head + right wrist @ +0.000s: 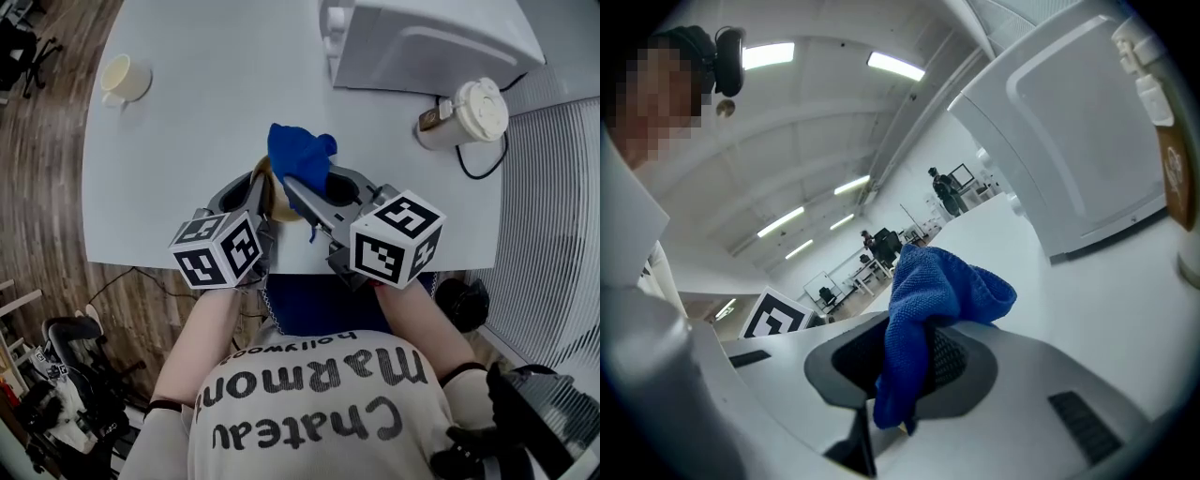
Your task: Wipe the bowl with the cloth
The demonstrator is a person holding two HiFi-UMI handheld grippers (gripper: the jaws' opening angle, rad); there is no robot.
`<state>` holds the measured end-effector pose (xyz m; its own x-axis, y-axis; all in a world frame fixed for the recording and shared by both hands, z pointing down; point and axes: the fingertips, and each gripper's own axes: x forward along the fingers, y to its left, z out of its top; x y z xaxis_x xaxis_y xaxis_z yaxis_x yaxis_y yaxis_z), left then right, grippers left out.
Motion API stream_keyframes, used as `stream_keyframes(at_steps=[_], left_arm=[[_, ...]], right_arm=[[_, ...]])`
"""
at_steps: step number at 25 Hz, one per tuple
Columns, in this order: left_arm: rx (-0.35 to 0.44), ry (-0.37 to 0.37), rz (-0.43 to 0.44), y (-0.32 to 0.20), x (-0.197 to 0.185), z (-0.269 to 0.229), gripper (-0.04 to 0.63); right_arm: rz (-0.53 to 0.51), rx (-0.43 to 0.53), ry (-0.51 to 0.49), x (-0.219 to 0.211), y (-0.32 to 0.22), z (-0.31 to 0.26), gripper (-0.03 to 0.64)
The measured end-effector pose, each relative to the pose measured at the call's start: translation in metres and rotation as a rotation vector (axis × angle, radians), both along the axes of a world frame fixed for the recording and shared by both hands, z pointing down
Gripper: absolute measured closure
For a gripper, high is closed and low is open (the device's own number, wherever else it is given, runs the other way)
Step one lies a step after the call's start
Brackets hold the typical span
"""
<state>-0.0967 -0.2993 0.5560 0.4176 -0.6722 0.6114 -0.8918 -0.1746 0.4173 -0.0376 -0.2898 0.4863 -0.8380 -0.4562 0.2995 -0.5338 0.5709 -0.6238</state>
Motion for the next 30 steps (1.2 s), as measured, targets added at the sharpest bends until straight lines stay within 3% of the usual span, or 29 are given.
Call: stream_keyframes(at_steps=[5,8,17,24,30], left_arm=[[0.086,-0.077,0.039,0.004,0.002,-0.023,0.565],[0.192,-0.157,0.074,0.014,-0.002,-0.048,0.565],[0.413,-0.405,0.302,0.067,-0.009,-0.109,0.568],[0.544,-0.560,0.381,0.089,-0.013,-0.152,0.568],[0.676,-0.597,0.356,0.119,-0.020,-0.201,0.561]], right_arm=[[-0.030,0.010,0.026,-0.012,0.016,-0.006,0.549],[-0.072,0.018,0.075,-0.025,0.035,-0.010,0.549],[-0.090,0.110,0.307,-0.050,0.082,-0.027,0.549],[0.063,0.139,0.286,-0.054,0.087,-0.057,0.549],[0.234,0.144,0.143,-0.056,0.105,-0.105,0.549]])
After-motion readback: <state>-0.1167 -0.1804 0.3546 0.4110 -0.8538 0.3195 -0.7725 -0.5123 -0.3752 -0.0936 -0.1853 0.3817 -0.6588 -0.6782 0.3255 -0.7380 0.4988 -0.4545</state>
